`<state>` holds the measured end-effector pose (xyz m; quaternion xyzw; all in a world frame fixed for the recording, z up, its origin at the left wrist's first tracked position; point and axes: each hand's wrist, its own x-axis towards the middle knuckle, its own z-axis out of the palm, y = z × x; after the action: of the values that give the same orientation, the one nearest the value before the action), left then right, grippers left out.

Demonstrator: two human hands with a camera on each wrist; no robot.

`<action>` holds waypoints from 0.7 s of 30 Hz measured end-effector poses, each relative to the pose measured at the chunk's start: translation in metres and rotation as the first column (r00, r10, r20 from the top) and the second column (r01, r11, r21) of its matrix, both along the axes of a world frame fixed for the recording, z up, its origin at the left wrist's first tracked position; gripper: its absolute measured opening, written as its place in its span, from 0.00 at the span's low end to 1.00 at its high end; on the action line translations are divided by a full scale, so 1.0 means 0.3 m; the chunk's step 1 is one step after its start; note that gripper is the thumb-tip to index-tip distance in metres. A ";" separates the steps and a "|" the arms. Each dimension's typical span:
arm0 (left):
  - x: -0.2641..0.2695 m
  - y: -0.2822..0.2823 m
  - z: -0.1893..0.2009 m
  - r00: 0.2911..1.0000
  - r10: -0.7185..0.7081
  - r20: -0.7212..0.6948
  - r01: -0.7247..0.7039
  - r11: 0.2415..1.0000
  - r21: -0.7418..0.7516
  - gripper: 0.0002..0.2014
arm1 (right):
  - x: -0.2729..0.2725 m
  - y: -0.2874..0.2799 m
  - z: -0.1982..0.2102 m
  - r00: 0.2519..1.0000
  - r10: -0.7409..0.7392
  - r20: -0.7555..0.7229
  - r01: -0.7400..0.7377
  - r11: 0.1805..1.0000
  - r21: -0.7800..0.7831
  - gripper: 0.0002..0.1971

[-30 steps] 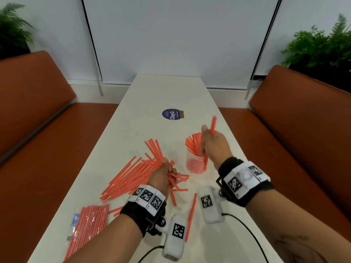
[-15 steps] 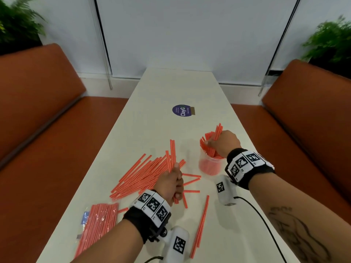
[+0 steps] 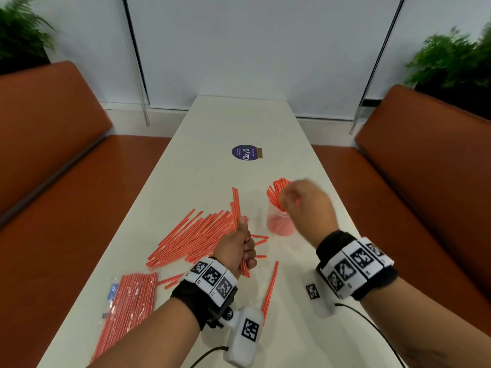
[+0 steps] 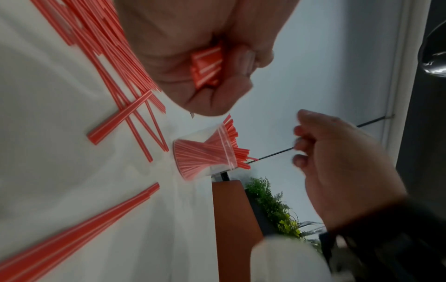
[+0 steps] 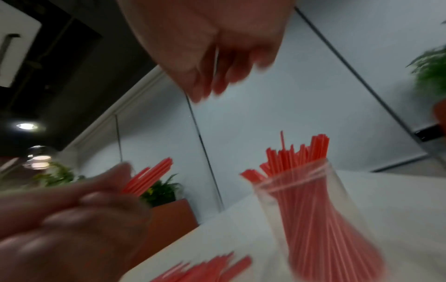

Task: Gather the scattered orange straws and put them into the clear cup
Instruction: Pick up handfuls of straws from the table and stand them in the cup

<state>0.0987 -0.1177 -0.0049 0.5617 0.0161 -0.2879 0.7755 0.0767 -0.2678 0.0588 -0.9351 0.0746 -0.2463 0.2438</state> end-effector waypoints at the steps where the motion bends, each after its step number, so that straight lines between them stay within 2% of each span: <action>1: 0.002 0.000 -0.001 0.999 0.030 -0.015 -0.030 0.999 -0.010 0.35 | -0.024 0.016 -0.024 0.969 0.143 -0.203 -0.152 0.988 -0.031 0.08; 3: 0.006 0.006 -0.007 0.995 0.086 -0.043 -0.086 0.996 0.003 0.32 | -0.063 0.038 -0.087 0.769 0.309 -0.560 -0.407 0.912 -0.055 0.11; 4: 0.004 0.013 -0.009 0.993 0.102 -0.056 -0.101 0.995 0.007 0.28 | -0.076 0.043 -0.121 0.674 0.324 -0.664 -0.484 0.873 -0.065 0.14; 6: -0.001 0.028 -0.012 0.988 0.129 -0.084 -0.130 0.991 -0.014 0.26 | -0.092 0.048 -0.182 0.580 0.283 -0.764 -0.570 0.811 -0.131 0.17; 8: -0.008 0.044 -0.020 0.986 0.133 -0.098 -0.137 0.990 -0.035 0.25 | -0.091 0.044 -0.219 0.572 0.246 -0.783 -0.589 0.787 -0.184 0.16; 12: -0.027 0.063 -0.029 0.988 0.122 -0.090 -0.127 0.991 -0.050 0.20 | -0.092 0.038 -0.249 0.605 0.249 -0.756 -0.570 0.799 -0.193 0.06; 14: -0.033 0.071 -0.037 0.988 0.127 -0.083 -0.129 0.991 -0.019 0.19 | -0.106 0.039 -0.263 0.599 0.226 -0.768 -0.573 0.791 -0.215 0.08; 18: -0.043 0.070 -0.053 0.985 0.161 -0.060 -0.158 0.986 0.055 0.21 | -0.150 0.050 -0.286 0.604 0.134 -0.786 -0.620 0.699 -0.357 0.13; 19: -0.046 0.070 -0.054 0.983 0.175 -0.058 -0.172 0.983 0.059 0.21 | -0.157 0.048 -0.285 0.610 0.126 -0.782 -0.603 0.714 -0.355 0.13; 21: -0.047 0.064 -0.057 0.979 0.199 -0.053 -0.195 0.979 0.065 0.21 | -0.158 0.032 -0.261 0.665 0.175 -0.726 -0.467 0.856 -0.222 0.10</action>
<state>0.0848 -0.0985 -0.0219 0.5713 0.1034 -0.2256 0.7823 0.0293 -0.2583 -0.0196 -0.9851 -0.0614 0.1534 0.0482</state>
